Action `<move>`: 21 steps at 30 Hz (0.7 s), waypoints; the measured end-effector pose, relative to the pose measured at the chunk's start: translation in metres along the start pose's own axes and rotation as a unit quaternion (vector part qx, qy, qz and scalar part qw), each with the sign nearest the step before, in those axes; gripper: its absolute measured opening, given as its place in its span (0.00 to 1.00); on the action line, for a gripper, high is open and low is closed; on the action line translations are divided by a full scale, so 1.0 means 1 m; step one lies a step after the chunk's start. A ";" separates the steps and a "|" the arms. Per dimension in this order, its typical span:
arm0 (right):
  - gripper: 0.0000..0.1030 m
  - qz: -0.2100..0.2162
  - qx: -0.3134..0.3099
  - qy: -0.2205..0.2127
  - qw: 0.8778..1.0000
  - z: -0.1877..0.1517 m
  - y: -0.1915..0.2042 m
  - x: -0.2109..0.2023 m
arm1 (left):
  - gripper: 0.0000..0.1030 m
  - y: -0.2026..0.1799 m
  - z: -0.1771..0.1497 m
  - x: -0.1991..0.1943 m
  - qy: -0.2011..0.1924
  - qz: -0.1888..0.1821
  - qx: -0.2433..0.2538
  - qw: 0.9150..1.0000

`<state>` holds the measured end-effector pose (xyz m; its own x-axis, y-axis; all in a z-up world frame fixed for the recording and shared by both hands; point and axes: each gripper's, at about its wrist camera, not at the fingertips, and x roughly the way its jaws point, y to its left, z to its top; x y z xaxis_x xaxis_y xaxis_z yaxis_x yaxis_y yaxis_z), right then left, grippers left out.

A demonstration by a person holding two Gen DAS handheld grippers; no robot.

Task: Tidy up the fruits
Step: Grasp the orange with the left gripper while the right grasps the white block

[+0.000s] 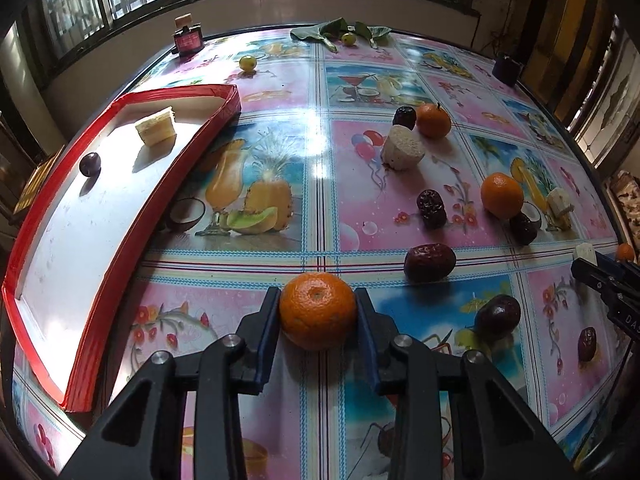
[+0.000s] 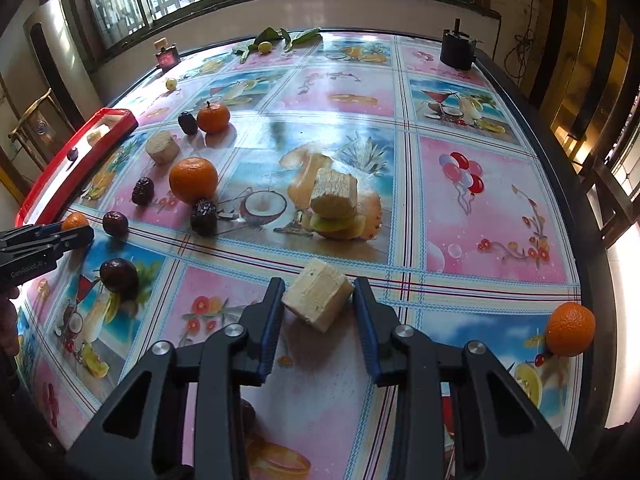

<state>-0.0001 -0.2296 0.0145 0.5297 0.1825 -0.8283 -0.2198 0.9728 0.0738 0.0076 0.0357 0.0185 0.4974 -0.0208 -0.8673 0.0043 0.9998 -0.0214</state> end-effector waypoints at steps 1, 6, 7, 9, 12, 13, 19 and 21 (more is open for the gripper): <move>0.35 0.000 0.002 0.001 1.000 -0.001 0.000 -0.001 | 0.34 0.000 -0.001 -0.001 0.000 -0.002 -0.001 1.000; 0.35 -0.006 0.004 -0.005 1.000 -0.003 0.004 -0.008 | 0.34 0.004 -0.009 -0.007 0.002 -0.016 -0.003 1.000; 0.35 -0.006 0.003 -0.007 1.000 -0.003 0.006 -0.011 | 0.34 0.005 -0.010 -0.008 0.002 -0.018 -0.002 1.000; 0.35 -0.005 0.003 -0.011 1.000 -0.003 0.010 -0.016 | 0.34 0.005 -0.013 -0.010 0.005 -0.025 0.000 1.000; 0.35 -0.002 -0.004 -0.016 1.000 -0.002 0.021 -0.023 | 0.34 0.006 -0.017 -0.016 0.001 -0.032 0.003 0.999; 0.35 0.000 -0.006 -0.017 1.000 -0.002 0.025 -0.026 | 0.34 0.006 -0.019 -0.018 -0.001 -0.034 0.003 0.999; 0.35 0.018 -0.022 -0.013 1.000 -0.006 0.054 -0.033 | 0.34 0.012 -0.025 -0.033 -0.012 -0.045 0.003 0.999; 0.35 0.023 -0.027 -0.009 0.999 -0.006 0.064 -0.033 | 0.34 0.016 -0.026 -0.038 -0.015 -0.049 -0.001 0.999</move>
<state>-0.0367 -0.1745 0.0431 0.5330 0.2309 -0.8140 -0.2890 0.9539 0.0814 -0.0338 0.0520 0.0377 0.5208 -0.1174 -0.8456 0.0522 0.9930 -0.1057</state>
